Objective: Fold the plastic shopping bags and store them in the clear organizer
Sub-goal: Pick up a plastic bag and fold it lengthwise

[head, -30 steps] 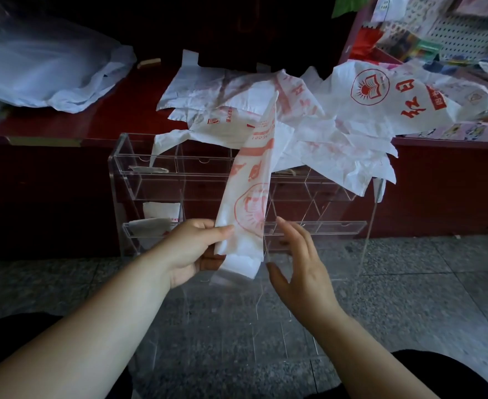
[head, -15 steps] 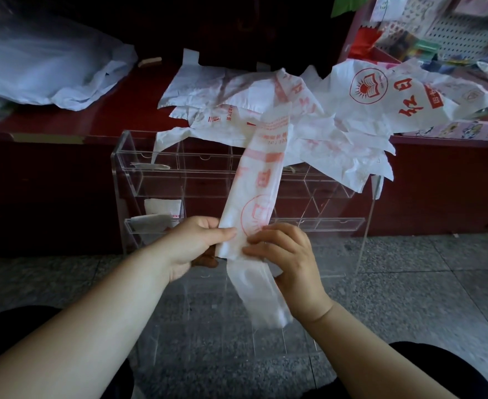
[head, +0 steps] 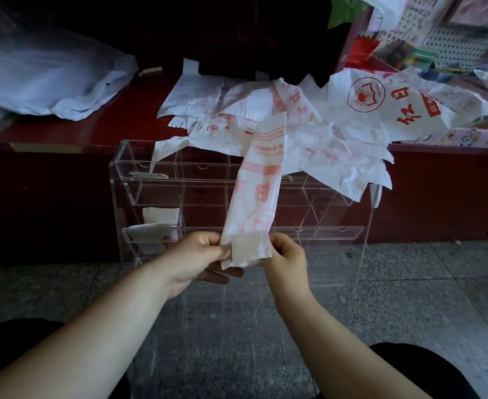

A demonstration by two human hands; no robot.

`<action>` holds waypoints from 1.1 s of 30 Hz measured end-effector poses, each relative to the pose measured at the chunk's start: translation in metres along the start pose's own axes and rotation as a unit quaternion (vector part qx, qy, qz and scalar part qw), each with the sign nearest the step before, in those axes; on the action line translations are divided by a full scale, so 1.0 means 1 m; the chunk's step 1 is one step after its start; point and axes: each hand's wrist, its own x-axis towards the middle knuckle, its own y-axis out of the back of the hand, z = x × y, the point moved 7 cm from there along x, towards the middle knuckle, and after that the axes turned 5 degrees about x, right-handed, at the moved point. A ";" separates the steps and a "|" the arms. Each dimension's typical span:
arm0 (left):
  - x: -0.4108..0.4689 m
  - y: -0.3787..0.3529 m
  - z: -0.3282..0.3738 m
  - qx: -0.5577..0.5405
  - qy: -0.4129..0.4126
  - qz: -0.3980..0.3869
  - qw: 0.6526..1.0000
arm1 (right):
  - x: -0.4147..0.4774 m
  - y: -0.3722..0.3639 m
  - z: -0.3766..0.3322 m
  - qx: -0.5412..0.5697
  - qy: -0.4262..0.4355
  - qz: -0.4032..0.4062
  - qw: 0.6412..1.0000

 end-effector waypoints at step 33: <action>0.002 -0.011 -0.007 0.157 -0.013 -0.006 0.988 | 0.000 0.003 -0.004 0.145 -0.071 -0.096 0.982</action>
